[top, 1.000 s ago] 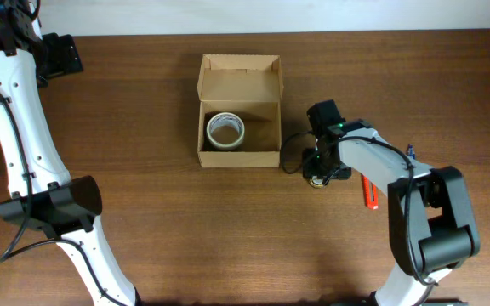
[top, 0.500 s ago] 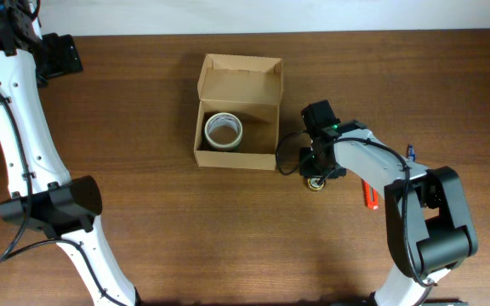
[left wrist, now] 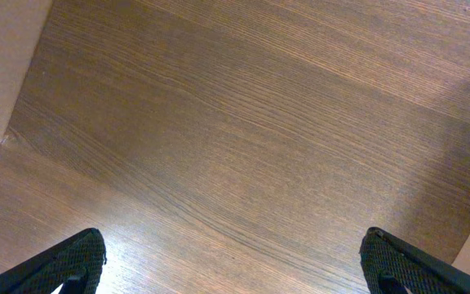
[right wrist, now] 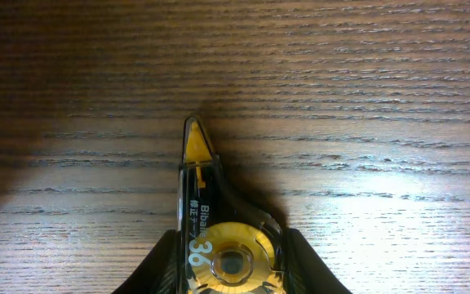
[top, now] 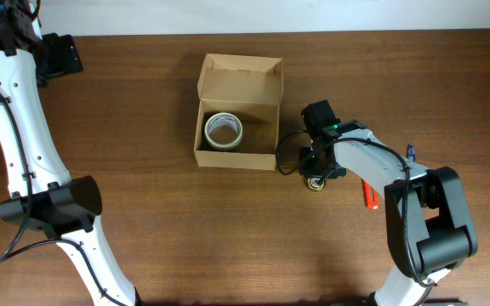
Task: Pack container
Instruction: 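Lower the right gripper onto the yellow correction tape and grasp it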
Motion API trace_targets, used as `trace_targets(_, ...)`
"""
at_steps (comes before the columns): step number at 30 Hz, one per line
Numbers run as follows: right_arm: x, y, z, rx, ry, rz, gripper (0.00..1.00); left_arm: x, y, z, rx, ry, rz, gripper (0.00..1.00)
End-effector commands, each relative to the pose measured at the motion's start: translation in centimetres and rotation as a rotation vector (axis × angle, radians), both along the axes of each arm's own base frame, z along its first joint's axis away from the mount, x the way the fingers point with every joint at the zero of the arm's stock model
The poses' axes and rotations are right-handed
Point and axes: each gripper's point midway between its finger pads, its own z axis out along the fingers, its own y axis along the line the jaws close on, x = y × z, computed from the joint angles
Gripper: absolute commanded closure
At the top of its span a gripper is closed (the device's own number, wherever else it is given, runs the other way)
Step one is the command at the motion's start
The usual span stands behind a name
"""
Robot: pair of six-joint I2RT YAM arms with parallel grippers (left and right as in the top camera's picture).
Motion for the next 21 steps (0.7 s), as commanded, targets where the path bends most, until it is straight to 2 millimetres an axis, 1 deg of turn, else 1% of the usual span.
trace_targets(1, -0.7, -0.4, -0.8, -0.038, 0.022, -0.004, 0.77, -0.3, -0.1, 0.8, 0.001, -0.014, -0.017, 0.0)
trace_targets(13, -0.3, -0.4, -0.8, -0.035, 0.009, -0.006, 0.77, -0.3, -0.1, 0.8, 0.001, -0.014, -0.017, 0.0)
trace_targets(16, -0.1, -0.7, -0.7, -0.034, 0.002, -0.017, 0.77, -0.3, -0.1, 0.8, 0.001, -0.014, -0.017, 0.0)
trace_targets(21, 0.5, -1.8, 0.1, -0.028, -0.022, -0.051, 0.77, -0.3, -0.1, 0.8, 0.001, -0.014, -0.017, 0.0)
